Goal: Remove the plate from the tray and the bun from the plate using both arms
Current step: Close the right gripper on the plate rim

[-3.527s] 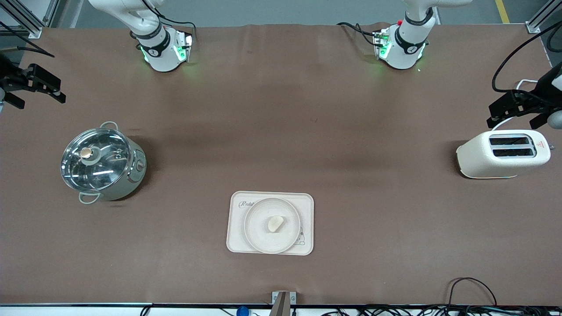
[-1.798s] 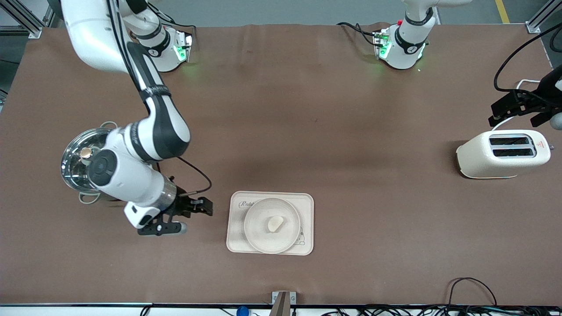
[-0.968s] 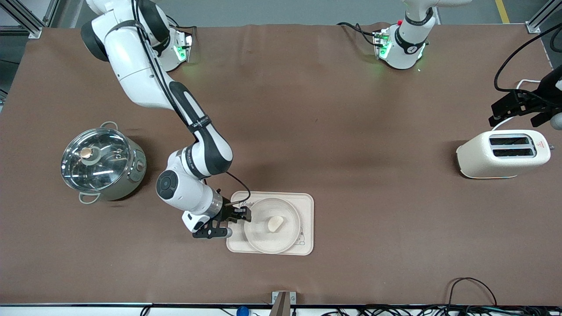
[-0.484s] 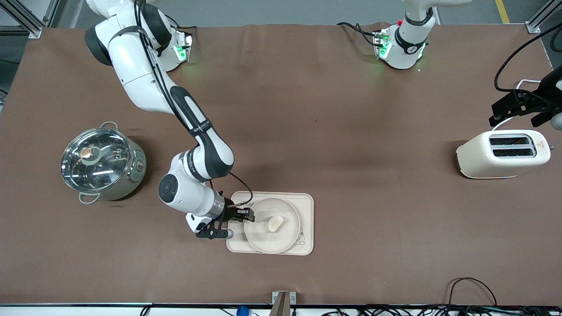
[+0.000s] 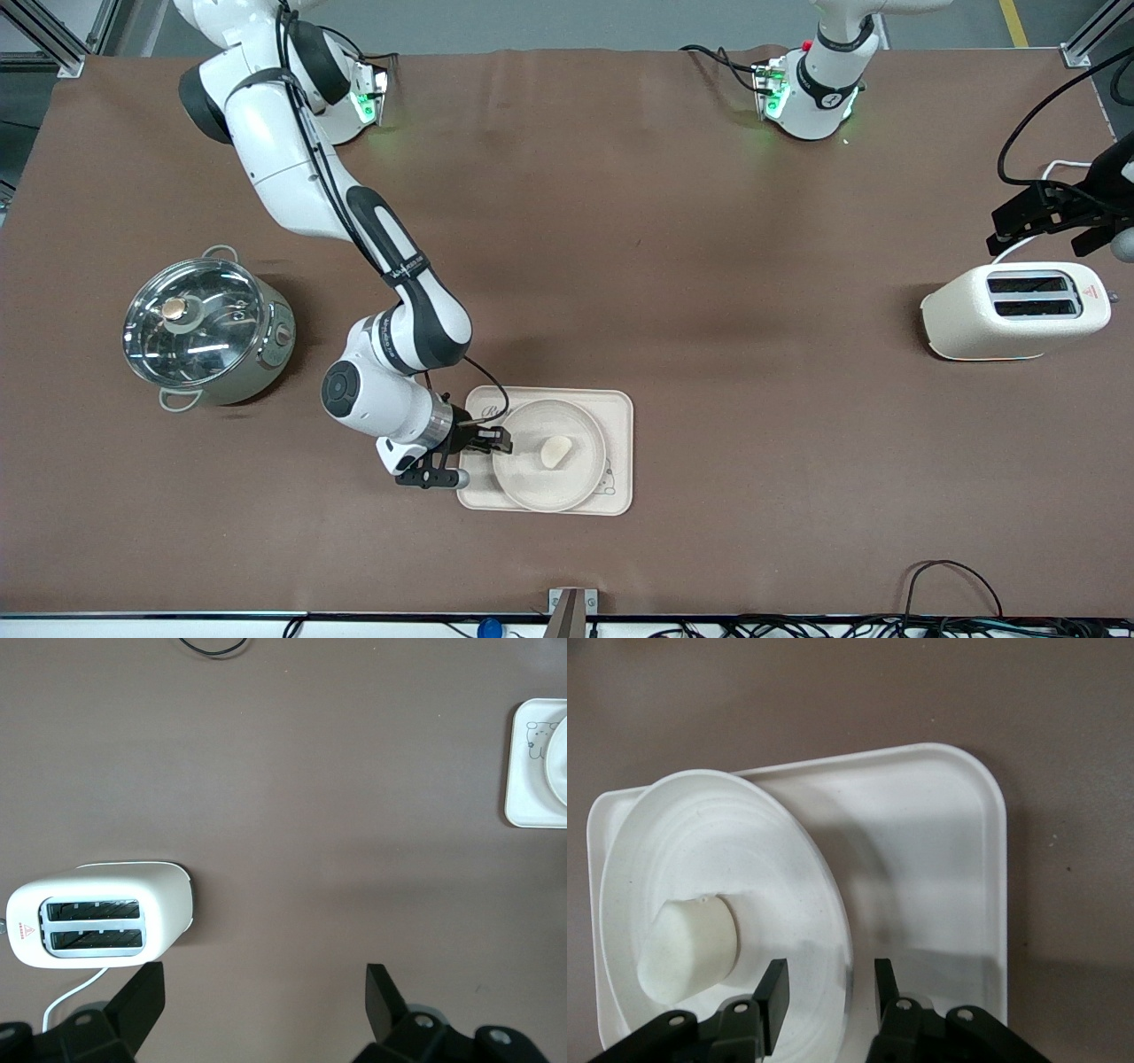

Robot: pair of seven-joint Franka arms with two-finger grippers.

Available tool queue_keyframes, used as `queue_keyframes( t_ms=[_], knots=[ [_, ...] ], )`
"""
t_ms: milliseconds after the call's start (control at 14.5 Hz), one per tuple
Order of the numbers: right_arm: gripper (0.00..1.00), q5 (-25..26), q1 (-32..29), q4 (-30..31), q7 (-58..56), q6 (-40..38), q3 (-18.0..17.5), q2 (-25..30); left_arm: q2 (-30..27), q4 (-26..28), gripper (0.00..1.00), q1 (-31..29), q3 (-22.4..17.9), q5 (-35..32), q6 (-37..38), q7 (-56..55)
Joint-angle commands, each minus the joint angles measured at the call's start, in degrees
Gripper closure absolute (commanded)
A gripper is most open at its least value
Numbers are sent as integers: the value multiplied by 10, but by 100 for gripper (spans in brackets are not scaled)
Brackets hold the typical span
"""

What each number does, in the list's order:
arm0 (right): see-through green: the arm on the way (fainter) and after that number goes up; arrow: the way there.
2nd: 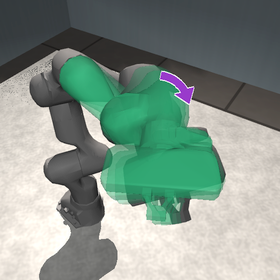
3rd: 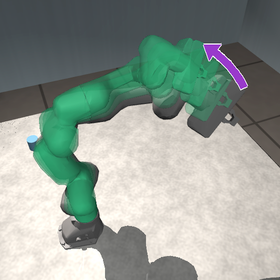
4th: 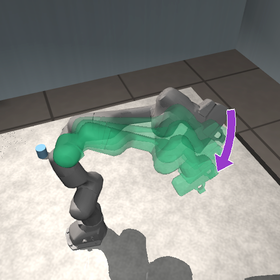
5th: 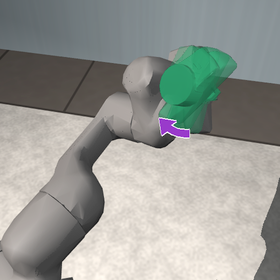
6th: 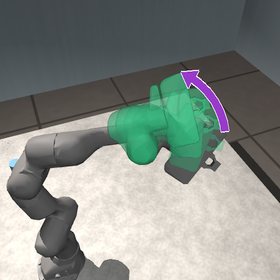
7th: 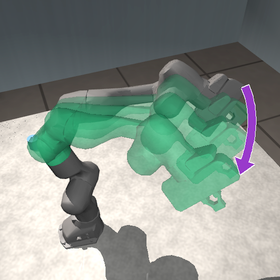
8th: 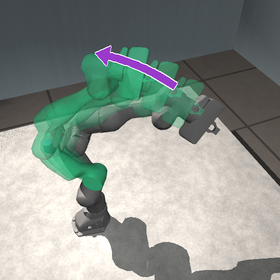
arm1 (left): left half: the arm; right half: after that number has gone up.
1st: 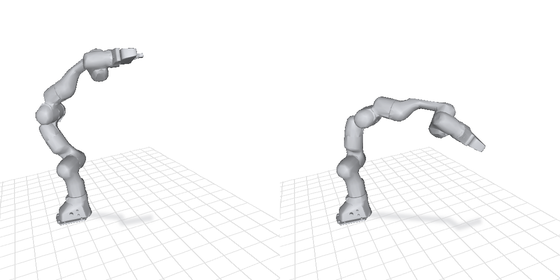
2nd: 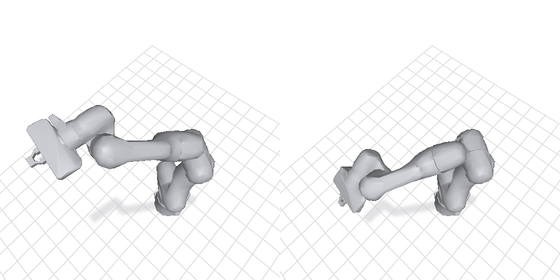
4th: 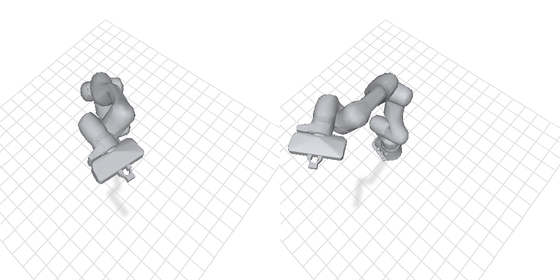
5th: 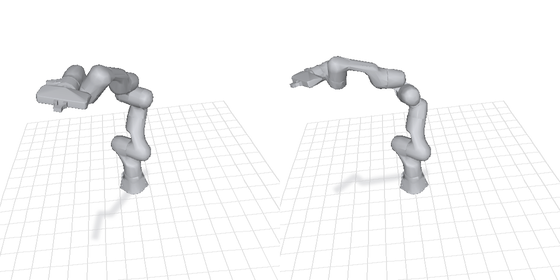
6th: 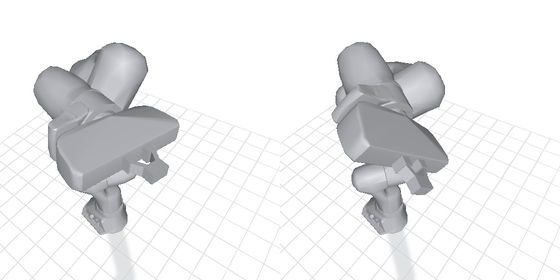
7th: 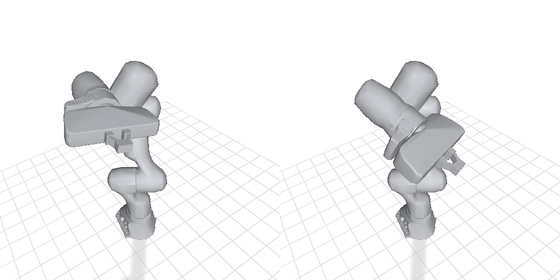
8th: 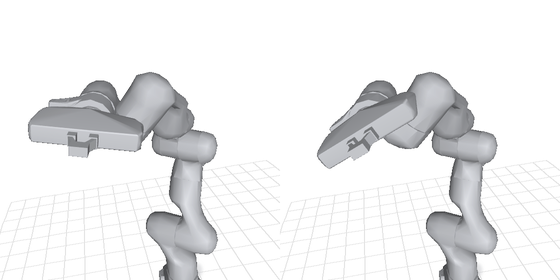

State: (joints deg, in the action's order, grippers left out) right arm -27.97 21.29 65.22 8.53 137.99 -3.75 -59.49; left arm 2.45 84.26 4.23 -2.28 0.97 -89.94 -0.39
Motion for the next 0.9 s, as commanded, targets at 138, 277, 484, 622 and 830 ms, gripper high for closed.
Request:
queue_keyframes(
  t_ms=[138,277,484,622,830],
  knots=[
    [63,-9,-5,-17,-3,-3,-6,-12,4,-11,0,-4,3,-3,10,6],
    [66,-9,-5,-16,-4,-4,-6,-15,4,-11,0,-4,3,-3,10,6],
    [76,-9,-6,-16,-4,-3,-6,-19,4,-11,0,-4,3,-3,10,6],
    [83,-9,-11,-17,-4,-4,-6,-19,4,-11,0,-4,3,-3,10,7],
    [91,-9,-10,-17,-4,-4,-6,-19,4,-11,0,-4,3,-3,10,6]
  ],
)
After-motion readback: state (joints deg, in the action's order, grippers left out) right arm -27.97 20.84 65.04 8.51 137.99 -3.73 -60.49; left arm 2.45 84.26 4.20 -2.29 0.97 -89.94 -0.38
